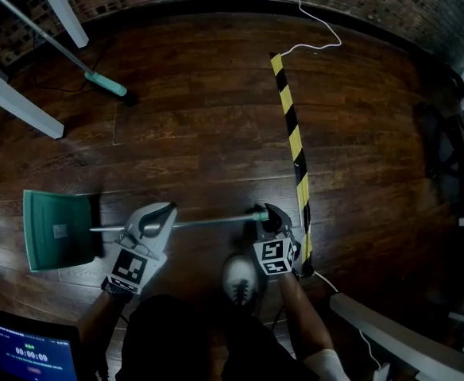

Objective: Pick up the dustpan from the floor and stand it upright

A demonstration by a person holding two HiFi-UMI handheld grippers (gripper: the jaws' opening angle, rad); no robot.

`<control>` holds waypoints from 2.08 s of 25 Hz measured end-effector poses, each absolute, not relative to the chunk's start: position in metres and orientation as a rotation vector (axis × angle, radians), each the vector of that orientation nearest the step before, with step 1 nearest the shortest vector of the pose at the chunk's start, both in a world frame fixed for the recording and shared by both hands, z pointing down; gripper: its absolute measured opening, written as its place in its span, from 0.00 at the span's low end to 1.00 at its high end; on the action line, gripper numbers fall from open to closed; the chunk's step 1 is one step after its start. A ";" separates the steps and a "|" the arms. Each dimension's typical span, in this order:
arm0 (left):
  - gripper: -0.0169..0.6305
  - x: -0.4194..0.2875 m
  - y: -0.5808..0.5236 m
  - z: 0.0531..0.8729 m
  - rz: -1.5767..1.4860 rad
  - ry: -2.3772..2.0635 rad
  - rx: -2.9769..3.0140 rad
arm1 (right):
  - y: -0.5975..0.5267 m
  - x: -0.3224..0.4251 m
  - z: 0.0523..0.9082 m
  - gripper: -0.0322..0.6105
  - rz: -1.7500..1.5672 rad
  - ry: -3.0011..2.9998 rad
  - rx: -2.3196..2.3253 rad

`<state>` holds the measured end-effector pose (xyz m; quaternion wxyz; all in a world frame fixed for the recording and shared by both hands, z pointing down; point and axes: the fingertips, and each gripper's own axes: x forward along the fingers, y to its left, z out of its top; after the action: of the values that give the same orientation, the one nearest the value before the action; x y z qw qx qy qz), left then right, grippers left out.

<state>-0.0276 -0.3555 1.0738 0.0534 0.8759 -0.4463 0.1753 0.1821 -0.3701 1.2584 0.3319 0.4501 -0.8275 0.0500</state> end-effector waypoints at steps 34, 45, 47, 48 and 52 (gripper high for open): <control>0.03 0.007 -0.370 0.705 0.403 -1.514 2.862 | -0.381 0.206 0.827 0.23 -0.111 -2.123 1.291; 0.03 -0.017 -0.364 0.630 0.447 -1.583 2.735 | -0.356 0.186 0.763 0.27 -0.103 -1.982 1.145; 0.03 -0.029 -0.367 0.616 0.415 -1.619 2.685 | -0.359 0.181 0.751 0.28 -0.090 -1.964 1.134; 0.03 -0.038 -0.369 0.605 0.374 -1.636 2.610 | -0.363 0.177 0.738 0.29 -0.080 -1.955 1.132; 0.03 -0.062 -0.375 0.578 0.296 -1.664 2.396 | -0.369 0.161 0.701 0.32 -0.067 -1.931 1.116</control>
<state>-0.0618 -0.3747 0.5784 0.1046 0.8126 -0.5645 0.1003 0.1613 -0.3689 0.7012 0.4398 0.4492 -0.7772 -0.0271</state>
